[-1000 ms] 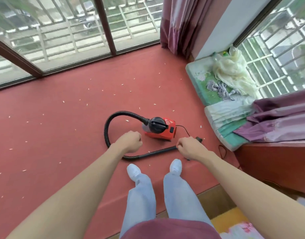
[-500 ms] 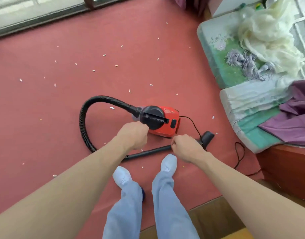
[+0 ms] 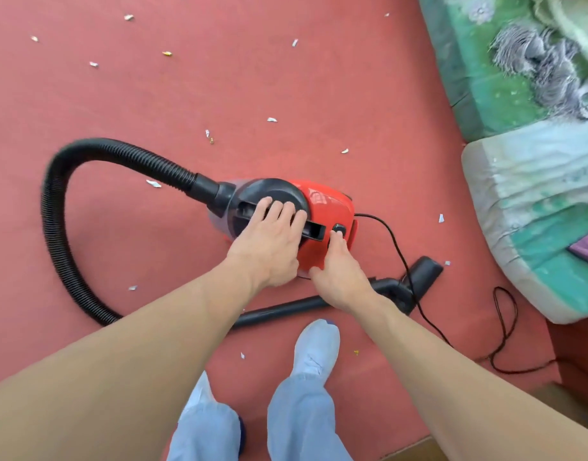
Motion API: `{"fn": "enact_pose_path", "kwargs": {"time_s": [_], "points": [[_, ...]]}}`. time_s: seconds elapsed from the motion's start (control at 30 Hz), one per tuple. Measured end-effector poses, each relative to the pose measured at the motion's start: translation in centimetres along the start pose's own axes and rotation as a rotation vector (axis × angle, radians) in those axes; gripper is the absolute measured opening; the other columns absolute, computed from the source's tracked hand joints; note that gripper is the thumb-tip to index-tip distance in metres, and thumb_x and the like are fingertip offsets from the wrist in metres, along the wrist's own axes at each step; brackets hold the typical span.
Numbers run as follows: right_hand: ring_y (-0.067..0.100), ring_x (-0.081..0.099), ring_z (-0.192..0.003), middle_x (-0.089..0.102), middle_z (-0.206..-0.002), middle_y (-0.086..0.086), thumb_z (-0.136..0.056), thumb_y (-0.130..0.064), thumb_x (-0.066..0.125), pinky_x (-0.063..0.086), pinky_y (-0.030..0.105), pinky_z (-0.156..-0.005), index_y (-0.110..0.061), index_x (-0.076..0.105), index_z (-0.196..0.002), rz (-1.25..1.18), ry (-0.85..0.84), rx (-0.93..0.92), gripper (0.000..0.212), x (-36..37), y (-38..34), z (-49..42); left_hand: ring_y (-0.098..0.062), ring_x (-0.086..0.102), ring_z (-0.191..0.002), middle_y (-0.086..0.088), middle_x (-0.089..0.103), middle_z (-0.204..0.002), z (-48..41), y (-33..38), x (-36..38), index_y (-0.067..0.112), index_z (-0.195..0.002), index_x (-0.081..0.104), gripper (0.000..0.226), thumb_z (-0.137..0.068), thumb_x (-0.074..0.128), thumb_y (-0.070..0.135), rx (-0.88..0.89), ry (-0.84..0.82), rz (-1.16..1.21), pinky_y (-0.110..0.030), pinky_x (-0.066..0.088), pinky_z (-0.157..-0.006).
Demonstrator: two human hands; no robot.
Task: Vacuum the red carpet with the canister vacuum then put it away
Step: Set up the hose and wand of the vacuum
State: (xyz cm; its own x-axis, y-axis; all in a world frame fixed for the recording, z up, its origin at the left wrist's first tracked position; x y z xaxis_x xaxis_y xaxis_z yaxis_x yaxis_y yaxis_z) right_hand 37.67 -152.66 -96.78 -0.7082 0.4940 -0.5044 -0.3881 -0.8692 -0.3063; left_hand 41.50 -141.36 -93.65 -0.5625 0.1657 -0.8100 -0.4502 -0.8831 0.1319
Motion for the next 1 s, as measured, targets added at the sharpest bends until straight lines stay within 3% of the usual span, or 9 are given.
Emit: {"fn": "enact_pose_path", "kwargs": {"time_s": [0.07, 0.2, 0.37, 0.47, 0.53, 0.63, 0.83, 0.9, 1.0], "points": [[0.038, 0.035, -0.139, 0.024, -0.157, 0.02, -0.086, -0.014, 0.053, 0.036, 0.042, -0.107, -0.006, 0.015, -0.15, -0.05, 0.01, 0.014, 0.074, 0.9, 0.2, -0.6, -0.032, 0.037, -0.123, -0.011, 0.039, -0.128, -0.7, 0.1, 0.1, 0.009, -0.136, 0.032, 0.058, -0.086, 0.05, 0.033, -0.018, -0.016, 0.012, -0.048, 0.013, -0.12], [0.035, 0.014, -0.149, 0.002, -0.162, 0.022, -0.088, -0.013, 0.051, 0.028, 0.041, -0.113, -0.004, 0.009, -0.15, -0.106, 0.018, 0.02, 0.076, 1.8, -0.2, -0.8, -0.032, 0.038, -0.117, -0.011, 0.04, -0.12, -0.9, 0.4, 0.7, 0.009, -0.131, 0.036, 0.06, -0.078, 0.051, 0.032, -0.016, 0.03, 0.002, -0.051, 0.014, -0.119], [0.037, 0.045, -0.131, 0.034, -0.153, 0.021, -0.087, -0.021, 0.05, 0.04, 0.037, -0.098, -0.011, -0.003, -0.154, -0.219, 0.015, 0.117, 0.086, 2.5, 1.0, -1.3, -0.031, 0.044, -0.112, -0.01, 0.046, -0.114, -1.1, 0.4, 1.3, 0.009, -0.129, 0.043, 0.061, -0.071, 0.038, 0.028, -0.016, 0.097, 0.018, -0.052, 0.015, -0.118], [0.03, 0.056, -0.112, 0.055, -0.131, 0.011, -0.086, -0.022, 0.054, 0.044, 0.032, -0.088, -0.011, 0.02, -0.15, -0.251, 0.022, 0.151, 0.073, 2.1, 1.4, -1.4, -0.031, 0.042, -0.113, -0.009, 0.043, -0.113, -1.2, 0.6, 1.4, 0.009, -0.128, 0.04, 0.059, -0.072, 0.038, 0.028, -0.026, 0.095, 0.008, -0.053, 0.013, -0.118], [0.023, 0.059, -0.101, 0.064, -0.111, 0.004, -0.086, -0.018, 0.057, 0.043, 0.029, -0.084, -0.017, 0.048, -0.126, -0.314, 0.014, 0.169, 0.041, 0.7, 2.3, -1.5, -0.03, 0.041, -0.115, -0.008, 0.042, -0.114, -1.2, 0.6, 1.1, 0.01, -0.126, 0.04, 0.057, -0.074, 0.048, 0.032, -0.026, 0.06, 0.005, -0.053, 0.012, -0.119], [0.019, 0.065, -0.104, 0.073, -0.107, -0.003, -0.087, -0.019, 0.055, 0.049, 0.033, -0.09, -0.022, 0.061, -0.09, -0.382, 0.12, 0.19, 0.007, -2.5, 5.1, -0.9, -0.03, 0.039, -0.121, -0.009, 0.04, -0.122, -1.0, 0.6, 0.4, 0.011, -0.129, 0.038, 0.059, -0.076, 0.05, 0.032, -0.005, 0.026, 0.085, -0.051, 0.01, -0.12], [0.02, 0.067, -0.08, 0.07, -0.082, -0.003, -0.088, -0.028, 0.046, 0.056, 0.039, -0.073, -0.025, 0.059, -0.081, -0.095, 0.021, 0.251, 0.015, 2.4, 8.2, 4.0, -0.03, 0.052, -0.1, -0.01, 0.055, -0.111, 5.7, -2.6, -0.3, 0.004, -0.11, 0.058, 0.044, -0.071, 0.037, 0.008, 0.023, 0.466, 0.495, -0.04, 0.046, -0.091], [0.021, 0.067, -0.079, 0.07, -0.082, -0.003, -0.085, -0.026, 0.044, 0.056, 0.042, -0.074, -0.025, 0.059, -0.083, -0.04, -0.102, 0.236, 0.015, 6.6, 8.2, 5.8, -0.027, 0.053, -0.097, -0.005, 0.053, -0.106, 9.6, -4.4, 4.8, 0.009, -0.103, 0.056, 0.03, -0.076, 0.043, 0.006, -0.14, 0.349, 0.619, -0.041, 0.049, -0.083], [0.02, 0.066, -0.079, 0.069, -0.086, -0.002, -0.087, -0.017, 0.04, 0.054, 0.036, -0.075, -0.027, 0.053, -0.098, 0.066, -0.263, 0.189, 0.02, 12.0, 7.3, 7.7, -0.023, 0.054, -0.099, 0.001, 0.05, -0.106, 16.4, -6.6, 15.4, 0.016, -0.103, 0.05, 0.017, -0.087, 0.046, 0.011, -0.364, -0.152, 0.635, -0.04, 0.047, -0.086]]}}
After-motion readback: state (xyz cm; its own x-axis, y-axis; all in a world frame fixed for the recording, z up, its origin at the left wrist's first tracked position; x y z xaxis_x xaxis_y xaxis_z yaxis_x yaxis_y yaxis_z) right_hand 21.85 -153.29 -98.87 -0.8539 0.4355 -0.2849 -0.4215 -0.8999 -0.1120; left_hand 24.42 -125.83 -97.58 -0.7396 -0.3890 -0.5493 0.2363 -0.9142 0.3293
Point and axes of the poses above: each hand's wrist, its own z-axis away from the middle knuckle, its own x-axis out of the palm, y = z × x, the point moved 7 cm from there along -z, towards the middle knuckle
